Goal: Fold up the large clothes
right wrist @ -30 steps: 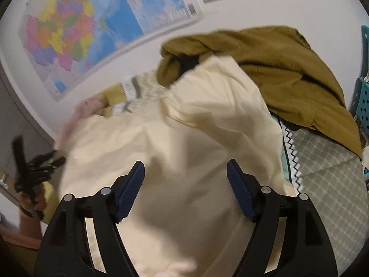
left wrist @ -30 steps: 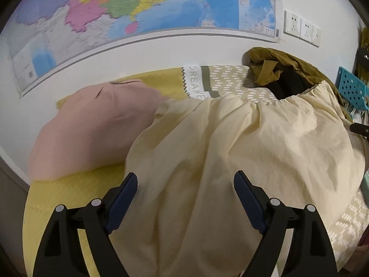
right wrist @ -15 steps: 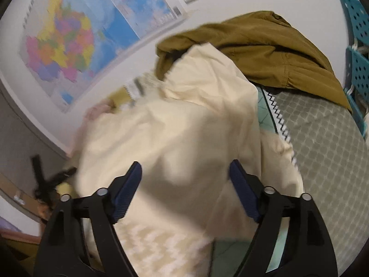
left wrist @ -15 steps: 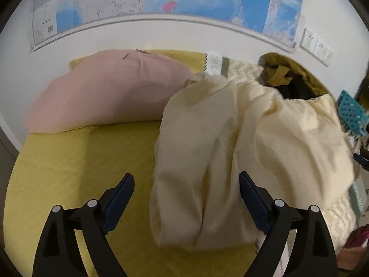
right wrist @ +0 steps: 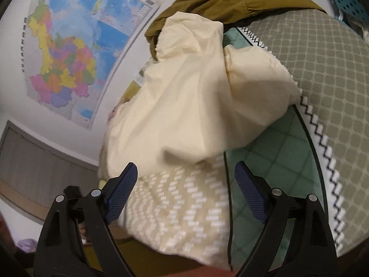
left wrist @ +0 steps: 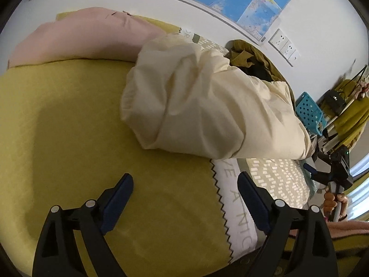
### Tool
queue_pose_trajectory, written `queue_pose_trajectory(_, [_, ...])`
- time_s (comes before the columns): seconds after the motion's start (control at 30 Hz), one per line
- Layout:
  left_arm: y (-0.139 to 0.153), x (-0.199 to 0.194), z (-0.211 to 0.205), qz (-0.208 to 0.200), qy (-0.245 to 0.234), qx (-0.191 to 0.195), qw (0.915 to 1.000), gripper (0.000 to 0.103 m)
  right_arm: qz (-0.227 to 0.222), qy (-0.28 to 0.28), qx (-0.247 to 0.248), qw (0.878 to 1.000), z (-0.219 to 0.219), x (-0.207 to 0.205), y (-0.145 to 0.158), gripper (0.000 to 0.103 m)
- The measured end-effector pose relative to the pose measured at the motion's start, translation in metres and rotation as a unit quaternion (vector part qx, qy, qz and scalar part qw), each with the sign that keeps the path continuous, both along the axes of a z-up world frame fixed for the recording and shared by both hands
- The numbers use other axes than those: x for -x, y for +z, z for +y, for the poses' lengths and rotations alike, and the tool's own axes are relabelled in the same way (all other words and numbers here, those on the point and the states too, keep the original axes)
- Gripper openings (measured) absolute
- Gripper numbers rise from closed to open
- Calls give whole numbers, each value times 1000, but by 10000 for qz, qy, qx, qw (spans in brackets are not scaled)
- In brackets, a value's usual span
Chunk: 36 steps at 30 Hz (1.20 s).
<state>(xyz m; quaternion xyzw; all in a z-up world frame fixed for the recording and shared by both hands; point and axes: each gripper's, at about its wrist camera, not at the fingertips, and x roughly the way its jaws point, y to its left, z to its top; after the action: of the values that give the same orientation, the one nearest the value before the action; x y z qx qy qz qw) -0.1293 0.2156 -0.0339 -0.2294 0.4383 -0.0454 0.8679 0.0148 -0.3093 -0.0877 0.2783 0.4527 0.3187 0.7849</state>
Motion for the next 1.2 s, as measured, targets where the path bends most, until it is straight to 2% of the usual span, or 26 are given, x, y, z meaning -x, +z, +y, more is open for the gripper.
queue_pose_trajectory(0.13, [-1,-16,-10,32,-4,117,9999,91,-90,-193,104,9997,4,-7,-1,86])
queue_pose_trajectory(0.2, [-2,-25,-14,46,14,152,9999,96,-146,-242,57,9996,7,-11,-2,88])
queue_pose_trajectory(0.3, [-3,-34,-20,48,-46,266,9996,96,-247,-323,137,9991,15,-13,-1,94])
queue_pose_trajectory(0.6, [-9,-73,-27,-234,14,818,9964,96,-292,-540,104,9981,28,-27,-1,98])
queue_pose_trajectory(0.73, [-11,-87,-19,-253,218,1228,9919,96,-256,-789,36,9965,33,-37,-1,98])
queue_pose_trajectory(0.87, [-11,-96,-18,-260,308,1258,9912,96,-239,-1006,133,9946,43,-47,0,99])
queue_pose_trajectory(1.0, [-10,-102,-23,-205,387,1043,9936,93,-198,-1059,57,9942,52,-56,1,98])
queue_pose_trajectory(1.03, [-10,-103,-23,-189,441,979,9940,89,-244,-927,5,9954,57,-59,1,97])
queue_pose_trajectory(1.1, [-11,-104,-22,-150,541,886,9945,78,-320,-866,84,9957,63,-61,-1,76])
queue_pose_trajectory(1.13, [-11,-105,-21,-116,579,805,9950,69,-346,-814,89,9960,65,-63,-3,74])
queue_pose_trajectory(1.2, [-13,-106,-19,-139,598,832,9946,68,-328,-825,-164,9959,60,-67,-5,70])
